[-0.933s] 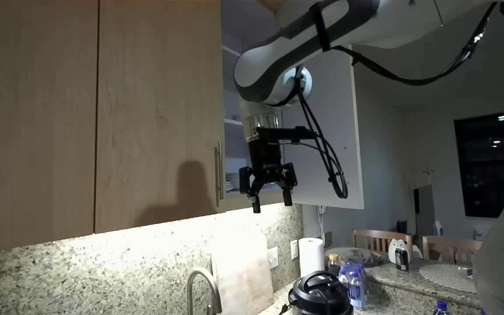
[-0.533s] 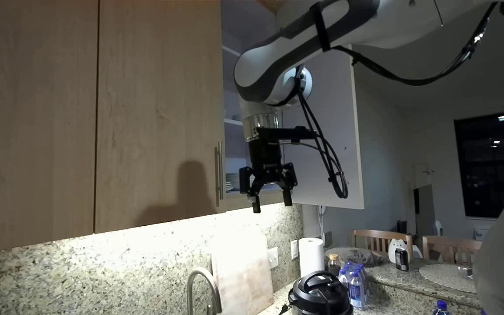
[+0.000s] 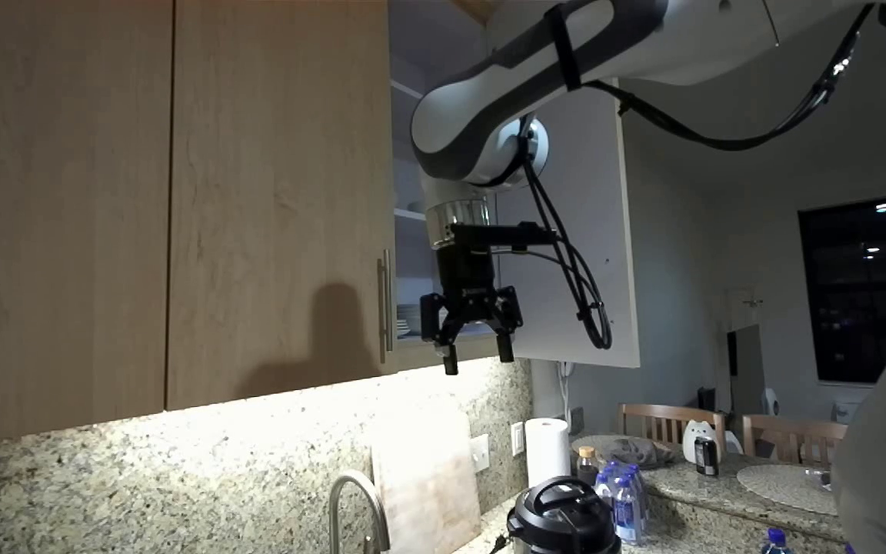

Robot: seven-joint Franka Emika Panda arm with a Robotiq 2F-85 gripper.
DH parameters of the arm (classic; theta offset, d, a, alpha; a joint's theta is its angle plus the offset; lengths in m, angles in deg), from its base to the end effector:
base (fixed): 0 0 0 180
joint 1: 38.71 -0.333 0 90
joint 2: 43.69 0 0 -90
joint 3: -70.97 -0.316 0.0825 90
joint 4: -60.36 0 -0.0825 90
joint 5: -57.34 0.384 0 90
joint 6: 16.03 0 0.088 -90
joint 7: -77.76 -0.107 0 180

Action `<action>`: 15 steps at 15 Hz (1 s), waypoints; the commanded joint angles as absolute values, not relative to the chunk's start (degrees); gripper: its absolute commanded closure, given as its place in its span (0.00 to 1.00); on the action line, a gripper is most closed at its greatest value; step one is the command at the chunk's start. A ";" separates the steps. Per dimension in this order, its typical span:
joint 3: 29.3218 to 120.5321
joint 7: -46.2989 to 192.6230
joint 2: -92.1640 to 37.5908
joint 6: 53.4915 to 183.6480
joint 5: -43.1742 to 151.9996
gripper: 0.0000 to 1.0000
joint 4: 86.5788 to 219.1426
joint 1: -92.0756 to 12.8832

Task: Close the cabinet door

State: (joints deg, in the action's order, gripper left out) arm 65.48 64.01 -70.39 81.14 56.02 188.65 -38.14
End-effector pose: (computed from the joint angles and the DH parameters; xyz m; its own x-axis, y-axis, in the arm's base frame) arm 0.4027 0.0374 0.5418 0.9846 -0.1637 -0.0612 -0.1584 -0.9839 0.0824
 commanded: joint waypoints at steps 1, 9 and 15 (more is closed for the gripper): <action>65.22 62.50 -71.98 81.67 55.18 0.00 190.27 -38.15; 66.52 63.20 -79.57 81.92 55.40 0.00 194.26 -37.57; 68.61 63.75 -88.81 81.99 52.93 0.27 196.43 -34.75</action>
